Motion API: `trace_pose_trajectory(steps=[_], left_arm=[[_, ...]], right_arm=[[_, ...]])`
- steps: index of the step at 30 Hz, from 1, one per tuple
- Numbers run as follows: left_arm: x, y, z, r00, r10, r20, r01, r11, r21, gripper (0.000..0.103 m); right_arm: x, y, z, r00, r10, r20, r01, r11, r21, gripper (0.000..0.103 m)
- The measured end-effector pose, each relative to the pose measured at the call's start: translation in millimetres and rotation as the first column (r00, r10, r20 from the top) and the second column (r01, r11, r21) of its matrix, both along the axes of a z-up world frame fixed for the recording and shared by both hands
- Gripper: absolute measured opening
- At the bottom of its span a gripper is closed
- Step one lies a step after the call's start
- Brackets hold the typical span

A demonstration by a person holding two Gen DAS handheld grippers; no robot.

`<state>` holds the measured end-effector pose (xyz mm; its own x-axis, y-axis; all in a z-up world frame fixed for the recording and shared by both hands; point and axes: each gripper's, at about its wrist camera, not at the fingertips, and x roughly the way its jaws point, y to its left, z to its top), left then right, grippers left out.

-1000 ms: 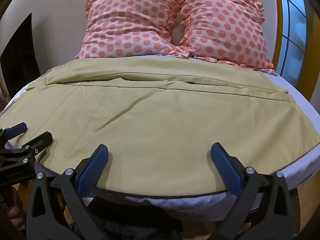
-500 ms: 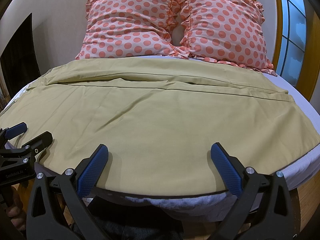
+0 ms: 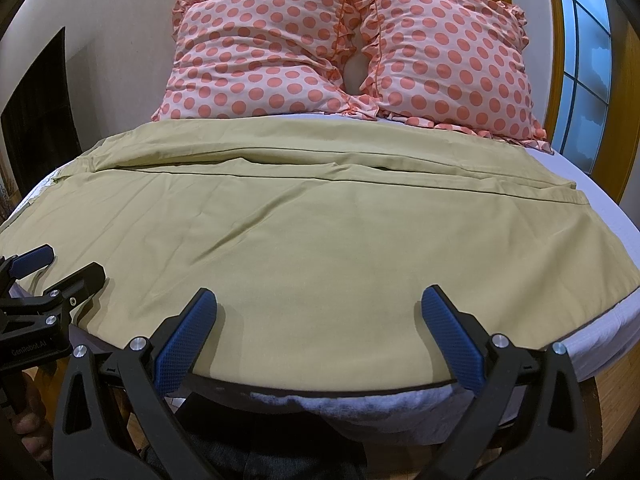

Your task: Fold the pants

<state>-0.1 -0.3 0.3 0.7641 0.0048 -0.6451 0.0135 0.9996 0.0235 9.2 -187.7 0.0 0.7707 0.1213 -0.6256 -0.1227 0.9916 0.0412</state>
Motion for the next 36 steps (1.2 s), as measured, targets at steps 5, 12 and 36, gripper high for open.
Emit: trace_pose_trajectory(steps=[5,12,36], left_arm=[[-2.0,-2.9,7.9,1.000,0.000,0.002,0.000,1.000,0.000,0.101],[-2.3,-3.0,8.1,1.000,0.000,0.003,0.000,1.000,0.000,0.101],[-3.1,-3.1,8.3,1.000,0.000,0.007,0.000,1.000,0.001,0.101]], right_arm=[[-0.4,0.1,0.9,1.000,0.000,0.003,0.000,1.000,0.001,0.102],[-1.0,0.7,0.4,1.000,-0.001,0.004,0.001,1.000,0.000,0.102],[-1.9,0.3,-0.1,1.000,-0.001,0.010,0.001,1.000,0.001,0.102]])
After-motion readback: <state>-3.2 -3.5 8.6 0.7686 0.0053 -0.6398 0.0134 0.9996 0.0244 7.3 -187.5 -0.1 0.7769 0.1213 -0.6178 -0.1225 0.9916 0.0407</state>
